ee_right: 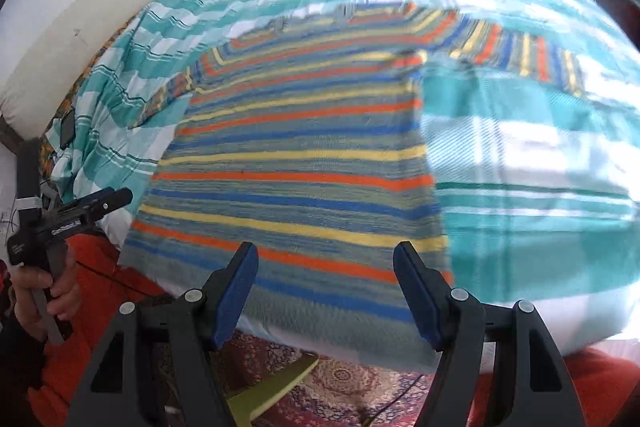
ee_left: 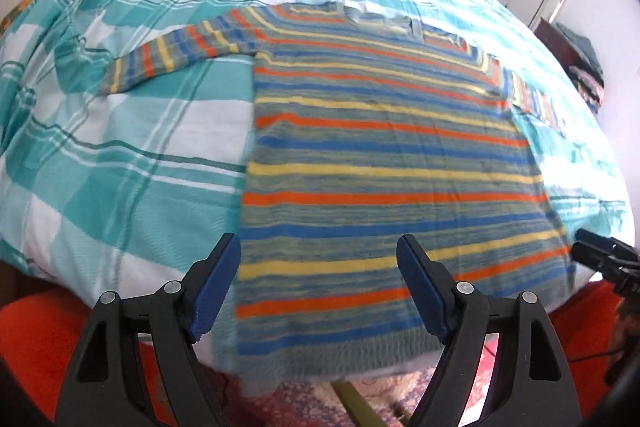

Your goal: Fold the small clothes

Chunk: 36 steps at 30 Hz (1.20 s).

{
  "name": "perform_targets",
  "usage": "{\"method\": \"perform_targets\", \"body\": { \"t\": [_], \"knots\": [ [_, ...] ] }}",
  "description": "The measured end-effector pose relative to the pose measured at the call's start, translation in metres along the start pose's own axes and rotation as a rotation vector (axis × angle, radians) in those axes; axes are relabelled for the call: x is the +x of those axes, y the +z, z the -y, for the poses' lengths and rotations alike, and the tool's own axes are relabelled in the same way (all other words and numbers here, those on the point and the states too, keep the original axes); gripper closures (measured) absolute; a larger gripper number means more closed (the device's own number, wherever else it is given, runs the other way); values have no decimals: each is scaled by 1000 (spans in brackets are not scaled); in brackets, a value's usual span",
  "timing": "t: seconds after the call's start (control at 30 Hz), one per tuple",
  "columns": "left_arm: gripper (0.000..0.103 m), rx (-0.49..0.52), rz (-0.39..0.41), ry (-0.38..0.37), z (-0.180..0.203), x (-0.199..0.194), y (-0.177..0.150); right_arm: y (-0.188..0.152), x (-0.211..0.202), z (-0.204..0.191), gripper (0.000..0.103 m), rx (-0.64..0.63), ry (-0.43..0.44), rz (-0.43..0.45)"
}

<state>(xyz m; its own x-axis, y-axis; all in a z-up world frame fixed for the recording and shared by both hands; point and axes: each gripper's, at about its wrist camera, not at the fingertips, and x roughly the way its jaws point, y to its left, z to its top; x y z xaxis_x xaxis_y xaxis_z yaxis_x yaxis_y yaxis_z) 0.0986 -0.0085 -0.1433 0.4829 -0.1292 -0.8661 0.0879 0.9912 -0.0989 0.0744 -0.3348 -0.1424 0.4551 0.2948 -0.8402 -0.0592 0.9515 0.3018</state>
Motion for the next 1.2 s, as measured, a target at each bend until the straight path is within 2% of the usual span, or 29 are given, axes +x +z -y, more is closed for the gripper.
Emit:
{"method": "perform_targets", "body": {
  "t": [0.07, 0.13, 0.23, 0.43, 0.63, 0.73, 0.8, 0.87, 0.93, 1.0, 1.03, 1.07, 1.13, 1.2],
  "knots": [
    [21, 42, -37, 45, 6, 17, -16, -7, 23, 5, 32, 19, 6, -47],
    [21, 85, -120, 71, 10, 40, -37, -20, 46, 8, 32, 32, -15, -102],
    [13, 165, -98, 122, 18, 40, -49, -35, 47, 6, 32, 4, -26, -50],
    [10, 132, -140, 93, 13, 40, -44, -34, 47, 7, 31, 0, -23, -53],
    [10, 126, -141, 94, 13, 30, -47, -34, 43, 9, 31, 5, -15, -59],
    [11, 51, -81, 64, -8, 5, -39, -28, 12, 27, 32, 99, 28, 7],
    [10, -40, -16, 51, -40, -18, -32, -30, -14, 51, 32, 180, 22, 64],
    [10, -130, -12, 28, -71, -26, -31, -35, -32, 78, 32, 251, 23, 57],
    [11, -228, -59, -54, -99, -23, -37, -41, -42, 98, 32, 293, 23, 27],
    [15, -295, -111, -122, -112, -15, -46, -46, -46, 111, 32, 323, 46, 4],
    [23, -304, -142, -151, -111, -10, -51, -48, -46, 116, 32, 341, 76, -3],
    [30, -292, -166, -173, -105, -7, -54, -48, -45, 119, 32, 356, 109, -8],
    [38, -219, -201, -200, -87, 2, -54, -47, -39, 120, 32, 367, 170, -15],
    [45, -137, -219, -189, -68, 9, -53, -44, -22, 117, 32, 353, 211, -64]
  ]
}}
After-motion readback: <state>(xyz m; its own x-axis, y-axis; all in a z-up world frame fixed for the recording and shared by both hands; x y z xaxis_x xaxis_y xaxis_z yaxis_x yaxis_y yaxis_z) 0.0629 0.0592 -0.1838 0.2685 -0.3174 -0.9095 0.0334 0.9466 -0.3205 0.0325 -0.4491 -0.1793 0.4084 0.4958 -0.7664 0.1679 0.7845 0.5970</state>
